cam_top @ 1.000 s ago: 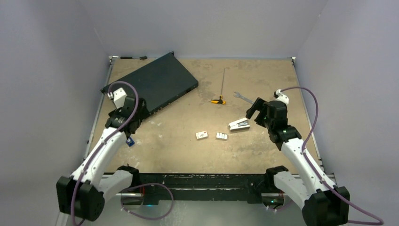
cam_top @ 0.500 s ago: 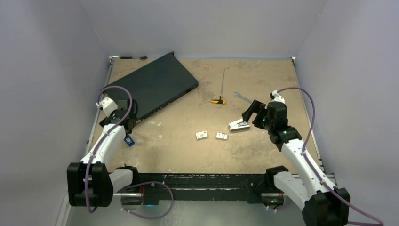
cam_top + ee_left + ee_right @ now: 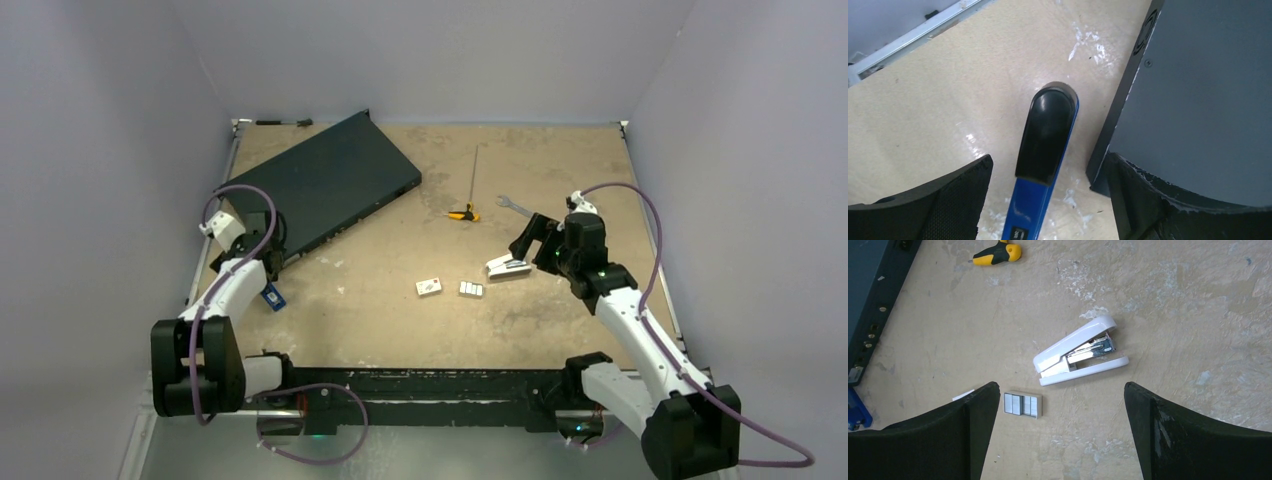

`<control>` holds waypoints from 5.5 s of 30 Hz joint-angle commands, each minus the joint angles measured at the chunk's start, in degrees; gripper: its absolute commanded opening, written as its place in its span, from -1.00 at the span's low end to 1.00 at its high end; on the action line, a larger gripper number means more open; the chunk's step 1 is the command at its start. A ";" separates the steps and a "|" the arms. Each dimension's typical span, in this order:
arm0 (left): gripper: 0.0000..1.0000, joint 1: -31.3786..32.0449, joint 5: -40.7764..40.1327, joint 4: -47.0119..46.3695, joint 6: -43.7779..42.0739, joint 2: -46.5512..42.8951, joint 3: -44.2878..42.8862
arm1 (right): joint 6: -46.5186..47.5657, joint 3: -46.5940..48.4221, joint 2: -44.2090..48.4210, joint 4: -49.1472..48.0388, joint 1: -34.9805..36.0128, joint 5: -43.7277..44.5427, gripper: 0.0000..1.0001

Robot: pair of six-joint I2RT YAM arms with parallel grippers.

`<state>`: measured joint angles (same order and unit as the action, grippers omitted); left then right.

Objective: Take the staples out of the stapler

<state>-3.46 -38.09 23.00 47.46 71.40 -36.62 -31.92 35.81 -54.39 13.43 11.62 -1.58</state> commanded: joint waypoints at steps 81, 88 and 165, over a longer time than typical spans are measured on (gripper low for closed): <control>-1.00 14.41 9.83 2.21 1.55 -18.36 6.10 | -1.69 0.20 -3.70 -7.51 5.53 -3.41 0.82; -1.00 36.14 8.70 5.37 9.57 -17.87 5.94 | -1.85 0.27 -1.76 -6.67 5.55 -2.65 0.82; -1.00 81.78 19.88 -42.60 -35.51 -27.99 11.75 | -6.81 -8.73 7.82 -19.80 20.13 -29.22 0.52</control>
<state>78.02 -19.59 -11.90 11.42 44.40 -22.87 -38.63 26.55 -45.41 -3.86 30.65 -33.69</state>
